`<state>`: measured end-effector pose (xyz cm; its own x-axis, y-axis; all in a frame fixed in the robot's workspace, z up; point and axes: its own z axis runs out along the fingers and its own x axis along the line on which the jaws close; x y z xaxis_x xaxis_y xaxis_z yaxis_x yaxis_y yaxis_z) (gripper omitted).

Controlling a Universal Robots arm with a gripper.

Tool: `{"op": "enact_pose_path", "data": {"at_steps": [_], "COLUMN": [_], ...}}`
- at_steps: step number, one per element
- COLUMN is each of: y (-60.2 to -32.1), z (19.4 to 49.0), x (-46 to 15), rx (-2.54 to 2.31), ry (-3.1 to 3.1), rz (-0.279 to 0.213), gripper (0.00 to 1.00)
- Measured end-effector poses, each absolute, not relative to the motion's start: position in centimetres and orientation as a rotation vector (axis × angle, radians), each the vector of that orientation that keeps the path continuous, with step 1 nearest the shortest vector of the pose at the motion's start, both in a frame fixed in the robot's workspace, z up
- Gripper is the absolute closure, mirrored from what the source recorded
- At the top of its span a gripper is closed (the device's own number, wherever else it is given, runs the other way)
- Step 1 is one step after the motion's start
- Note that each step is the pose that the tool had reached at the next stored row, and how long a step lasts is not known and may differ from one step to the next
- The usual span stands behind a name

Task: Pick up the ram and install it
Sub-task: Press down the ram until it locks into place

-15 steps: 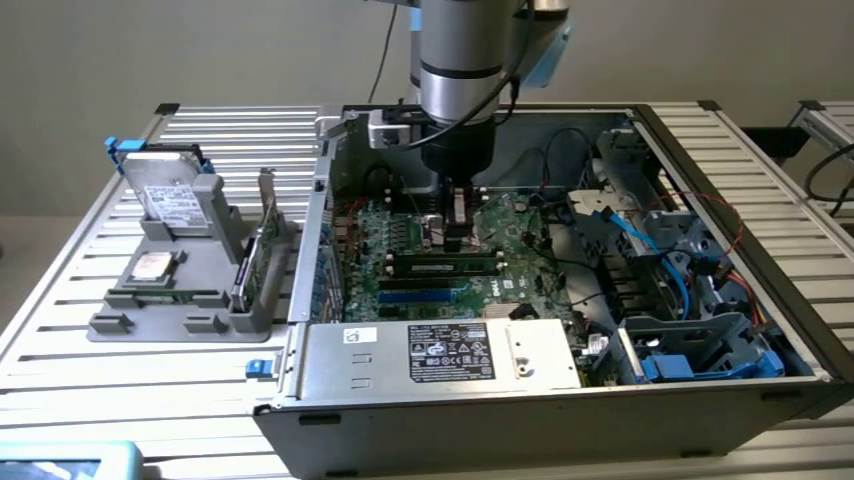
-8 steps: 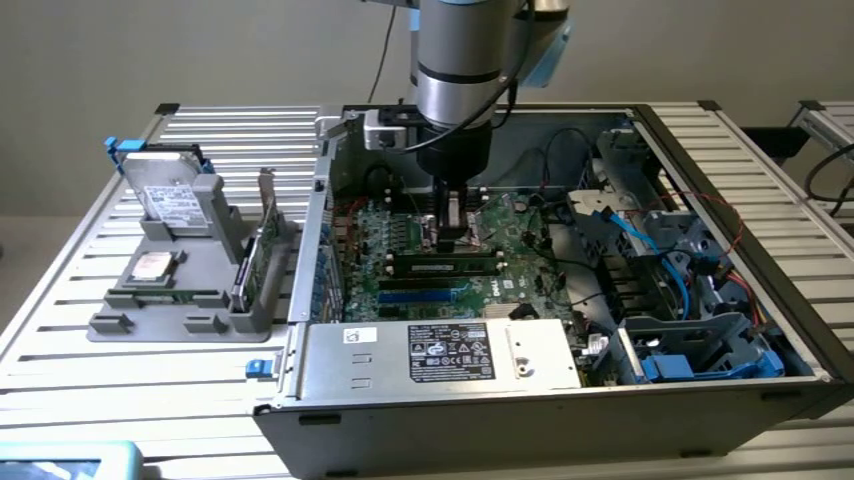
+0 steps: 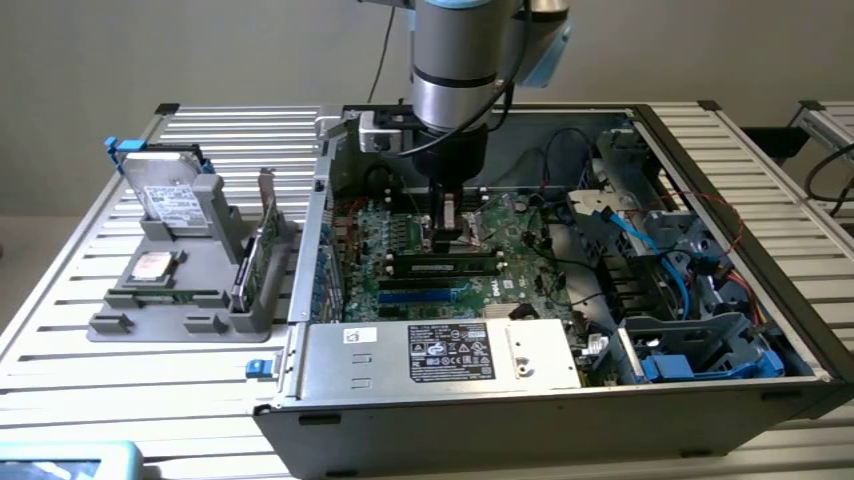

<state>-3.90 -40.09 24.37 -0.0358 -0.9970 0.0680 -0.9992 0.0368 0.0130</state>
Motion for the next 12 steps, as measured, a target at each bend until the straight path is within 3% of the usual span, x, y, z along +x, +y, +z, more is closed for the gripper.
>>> {"op": "enact_pose_path", "data": {"at_steps": [12], "y": [-40.13], "z": [23.71], "x": [-4.86], "rx": [2.152], "ry": [-2.216], "rz": [0.053], "gripper": [0.89]}}
